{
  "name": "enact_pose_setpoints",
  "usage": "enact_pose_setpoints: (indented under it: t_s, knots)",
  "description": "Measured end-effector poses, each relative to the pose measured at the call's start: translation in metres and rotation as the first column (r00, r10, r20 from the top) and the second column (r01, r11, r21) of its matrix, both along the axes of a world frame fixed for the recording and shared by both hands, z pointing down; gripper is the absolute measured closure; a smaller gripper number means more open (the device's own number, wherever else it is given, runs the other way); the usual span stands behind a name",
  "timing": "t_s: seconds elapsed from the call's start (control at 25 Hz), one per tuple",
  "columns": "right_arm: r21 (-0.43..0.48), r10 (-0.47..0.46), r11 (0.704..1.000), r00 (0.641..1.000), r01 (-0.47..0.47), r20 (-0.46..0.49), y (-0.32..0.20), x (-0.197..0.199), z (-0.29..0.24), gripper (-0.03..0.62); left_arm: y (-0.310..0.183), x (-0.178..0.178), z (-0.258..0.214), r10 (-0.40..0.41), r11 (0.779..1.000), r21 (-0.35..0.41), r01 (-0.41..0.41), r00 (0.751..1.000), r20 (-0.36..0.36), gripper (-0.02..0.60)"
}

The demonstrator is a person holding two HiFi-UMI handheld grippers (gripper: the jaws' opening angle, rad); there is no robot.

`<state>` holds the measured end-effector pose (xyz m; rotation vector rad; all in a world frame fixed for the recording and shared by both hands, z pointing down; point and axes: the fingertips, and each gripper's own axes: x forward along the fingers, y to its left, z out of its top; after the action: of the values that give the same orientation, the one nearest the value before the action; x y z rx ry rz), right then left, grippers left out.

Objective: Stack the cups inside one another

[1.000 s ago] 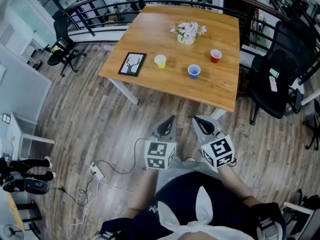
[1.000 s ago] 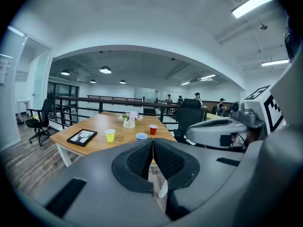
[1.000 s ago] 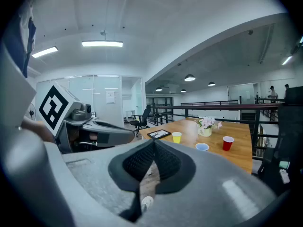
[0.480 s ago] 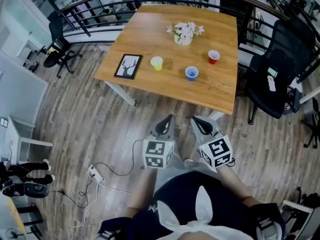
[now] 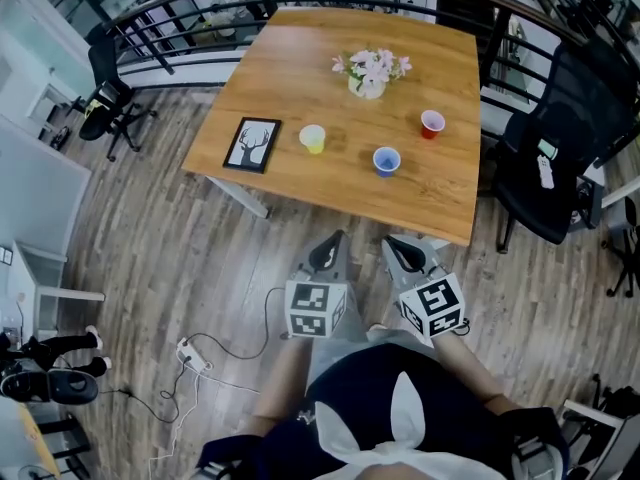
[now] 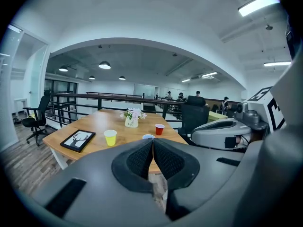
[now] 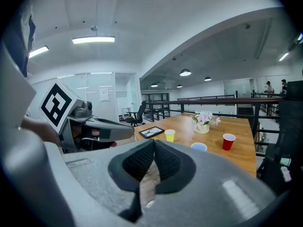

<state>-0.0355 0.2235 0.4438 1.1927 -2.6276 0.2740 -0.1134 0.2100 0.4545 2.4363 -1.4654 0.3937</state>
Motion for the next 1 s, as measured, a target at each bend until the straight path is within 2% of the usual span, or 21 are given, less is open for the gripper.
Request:
enact_pose_setpoints:
  t_s: [0.4,0.72,0.92,1.0]
  knots:
    - [-0.035,0.022,0.999,1.000,-0.023,-0.010,-0.077,-0.014,0.007,0.595,-0.085,-0.022,0.013,0.010,0.999,-0.039,-0.010,1.000,0.012,0.561]
    - [-0.057,0.042,0.997,0.999,-0.044,-0.023,-0.130,-0.028,0.006,0.595,-0.163,-0.049,0.011,0.012,0.999,-0.040,-0.010,0.998,0.065,0.550]
    - [-0.060,0.044,0.997,0.999,-0.046,-0.032,-0.157,-0.038,0.005,0.595,-0.202,-0.071,0.018,-0.005,0.998,-0.060,0.013,0.992,0.127,0.376]
    - [-0.063,0.046,0.997,0.998,-0.048,-0.034,-0.167,-0.042,0.005,0.595,-0.213,-0.075,0.021,0.000,0.997,-0.079,0.011,0.990,0.138,0.340]
